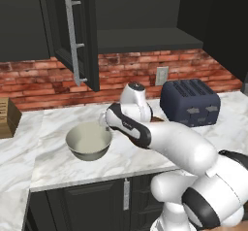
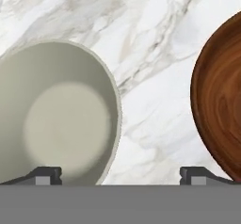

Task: Open the cabinet. Pick the bowls from the counter and place them in the cabinet. Then close the cabinet.

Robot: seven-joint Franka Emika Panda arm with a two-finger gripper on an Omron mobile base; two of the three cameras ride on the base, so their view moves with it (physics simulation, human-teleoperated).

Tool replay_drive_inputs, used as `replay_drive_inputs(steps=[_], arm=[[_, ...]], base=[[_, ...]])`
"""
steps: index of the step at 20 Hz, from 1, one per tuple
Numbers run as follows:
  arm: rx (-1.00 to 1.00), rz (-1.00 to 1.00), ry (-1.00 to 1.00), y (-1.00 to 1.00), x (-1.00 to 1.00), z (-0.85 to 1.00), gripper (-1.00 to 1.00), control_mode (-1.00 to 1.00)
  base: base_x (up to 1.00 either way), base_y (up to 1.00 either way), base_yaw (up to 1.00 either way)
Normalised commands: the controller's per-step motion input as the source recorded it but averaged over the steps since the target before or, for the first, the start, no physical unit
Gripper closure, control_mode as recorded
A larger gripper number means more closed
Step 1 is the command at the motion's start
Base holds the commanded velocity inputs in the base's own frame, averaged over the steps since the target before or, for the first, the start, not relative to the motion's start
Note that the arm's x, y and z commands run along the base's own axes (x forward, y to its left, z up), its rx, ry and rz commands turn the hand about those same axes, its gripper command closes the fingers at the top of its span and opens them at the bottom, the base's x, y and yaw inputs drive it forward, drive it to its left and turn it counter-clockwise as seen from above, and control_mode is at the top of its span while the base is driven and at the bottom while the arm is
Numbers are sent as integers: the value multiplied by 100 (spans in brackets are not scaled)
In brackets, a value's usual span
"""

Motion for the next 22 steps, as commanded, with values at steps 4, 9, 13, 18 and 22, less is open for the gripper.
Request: replay_drive_inputs(steps=[4,9,13,18,22], arm=[[0,0,0,20,23,-31,-100,-100],[0,0,-1,14,24,-32,-100,-100],[0,0,-3,5,16,-32,-100,-100],[0,0,-5,0,0,-29,-100,-100],[0,0,-6,0,0,-20,-100,-100]], base=[[0,0,0],[0,0,0],[0,0,0],[0,0,0],[0,0,0]])
